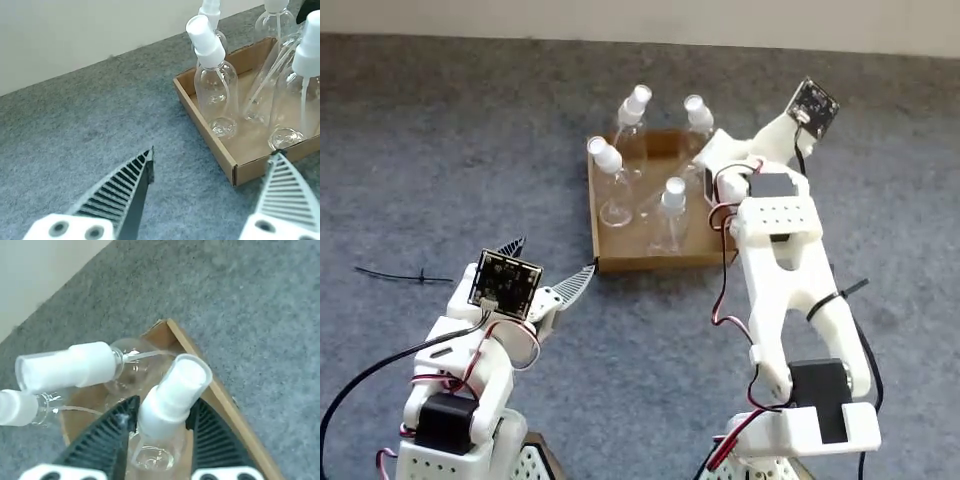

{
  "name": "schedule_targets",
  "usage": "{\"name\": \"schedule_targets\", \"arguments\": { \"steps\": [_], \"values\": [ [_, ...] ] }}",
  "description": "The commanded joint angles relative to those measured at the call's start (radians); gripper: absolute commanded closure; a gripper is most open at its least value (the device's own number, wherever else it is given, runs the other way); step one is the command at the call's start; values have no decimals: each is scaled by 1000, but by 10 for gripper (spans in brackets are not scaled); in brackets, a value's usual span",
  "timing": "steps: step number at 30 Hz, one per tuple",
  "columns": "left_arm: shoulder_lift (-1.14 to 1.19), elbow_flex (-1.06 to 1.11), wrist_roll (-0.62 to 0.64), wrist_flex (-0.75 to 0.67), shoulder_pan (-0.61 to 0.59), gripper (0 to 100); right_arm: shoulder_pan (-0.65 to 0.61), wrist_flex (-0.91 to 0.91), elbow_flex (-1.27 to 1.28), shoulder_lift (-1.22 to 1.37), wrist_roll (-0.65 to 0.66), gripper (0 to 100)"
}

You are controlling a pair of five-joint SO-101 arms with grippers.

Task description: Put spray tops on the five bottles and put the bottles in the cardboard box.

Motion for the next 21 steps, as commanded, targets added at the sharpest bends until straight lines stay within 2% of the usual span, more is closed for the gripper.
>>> {"name": "schedule_targets", "arguments": {
  "steps": [1, 6, 11, 15, 21],
  "values": [
    [-8, -5, -9, -25, -12, 684, -22, 30, -104, -53, 18, 929],
    [-8, -5, -9, -25, -12, 684, -24, 96, -193, -53, 98, 929],
    [-8, -5, -9, -25, -13, 684, -27, 133, -229, -53, 109, 929],
    [-8, -5, -9, -25, -13, 684, -71, 133, -228, -51, 112, 929],
    [-8, -5, -9, -25, -13, 684, -156, 133, -228, -51, 230, 929]
  ]
}}
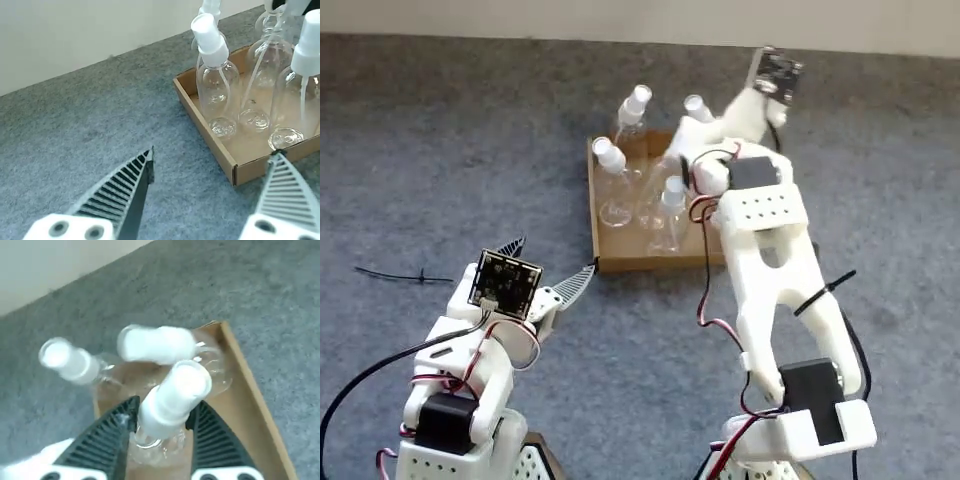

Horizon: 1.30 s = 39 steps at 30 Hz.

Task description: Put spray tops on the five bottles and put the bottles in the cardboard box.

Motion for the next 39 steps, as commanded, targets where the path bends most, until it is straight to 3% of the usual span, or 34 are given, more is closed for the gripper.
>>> {"name": "schedule_targets", "arguments": {
  "steps": [1, 8, 22, 39],
  "values": [
    [-8, -5, -9, -25, -13, 684, -62, 5, -68, -51, 63, 929],
    [-8, -5, -9, -21, -13, 684, -65, 2, -70, -51, 84, 929],
    [-8, -4, -9, -21, -13, 684, -157, 1, -91, -50, 520, 928],
    [-8, 12, -11, -28, -10, 684, -85, 2, -90, -42, 603, 929]
  ]
}}
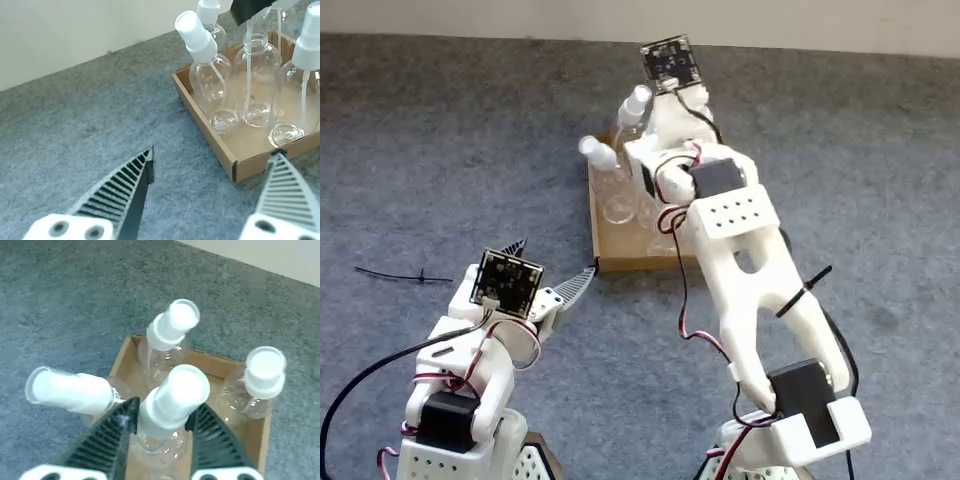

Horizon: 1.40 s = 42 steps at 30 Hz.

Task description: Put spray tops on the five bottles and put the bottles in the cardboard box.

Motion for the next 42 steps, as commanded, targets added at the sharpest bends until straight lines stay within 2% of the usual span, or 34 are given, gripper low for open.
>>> {"name": "schedule_targets", "arguments": {
  "steps": [1, 10, 14, 25, 33, 42],
  "values": [
    [-7, -4, -11, -28, -10, 684, 48, 2, -54, -44, 14, 929],
    [-7, -2, -11, -28, -10, 684, 53, 4, -51, -42, 23, 929],
    [-7, -2, -11, -28, -12, 684, 50, 5, -50, -42, 117, 929],
    [-7, -1, -11, -28, -12, 684, 30, 58, -56, -47, 117, 922],
    [-7, -1, -11, -28, -12, 684, 21, 77, -59, -51, 114, 758],
    [-7, -1, -11, -28, -12, 684, 25, 102, -79, -56, 114, 734]
  ]
}}
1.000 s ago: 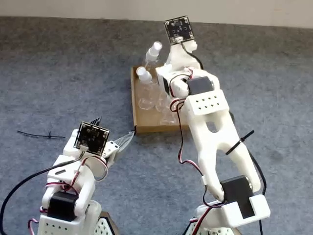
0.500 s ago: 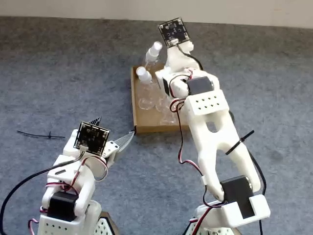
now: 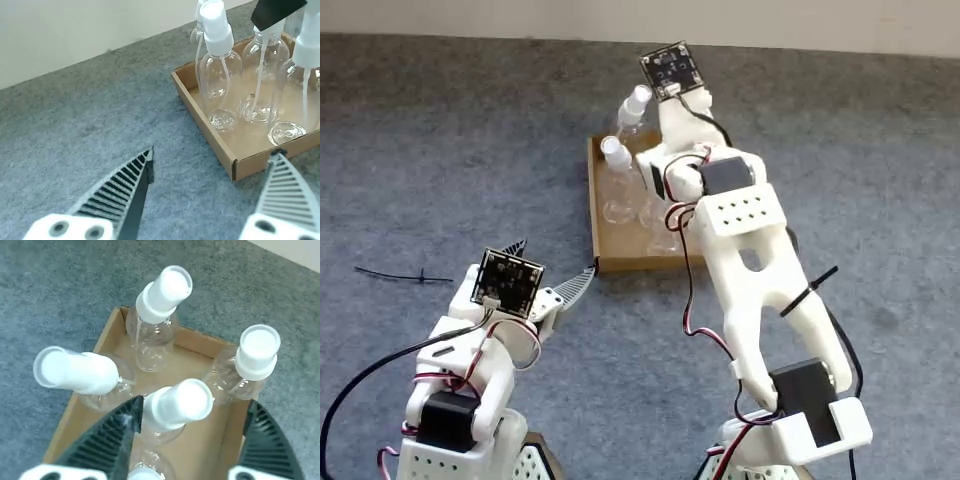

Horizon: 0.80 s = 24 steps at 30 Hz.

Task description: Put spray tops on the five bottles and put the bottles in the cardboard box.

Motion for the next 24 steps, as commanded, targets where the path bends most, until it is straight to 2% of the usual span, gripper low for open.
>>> {"name": "schedule_targets", "arguments": {
  "steps": [1, 11, 13, 20, 24],
  "values": [
    [-8, -4, -11, -28, -13, 684, -4, 31, -102, -62, 9, 734],
    [-8, -7, -11, -28, -18, 684, -2, 366, -355, -211, 9, 736],
    [-10, -18, -8, -28, -51, 684, 4, 430, -361, -249, 8, 763],
    [-10, -48, -8, -21, -246, 681, 87, 464, -148, -444, 8, 991],
    [-10, -41, -8, -20, -340, 681, 87, 420, 116, -576, 8, 991]
  ]
}}
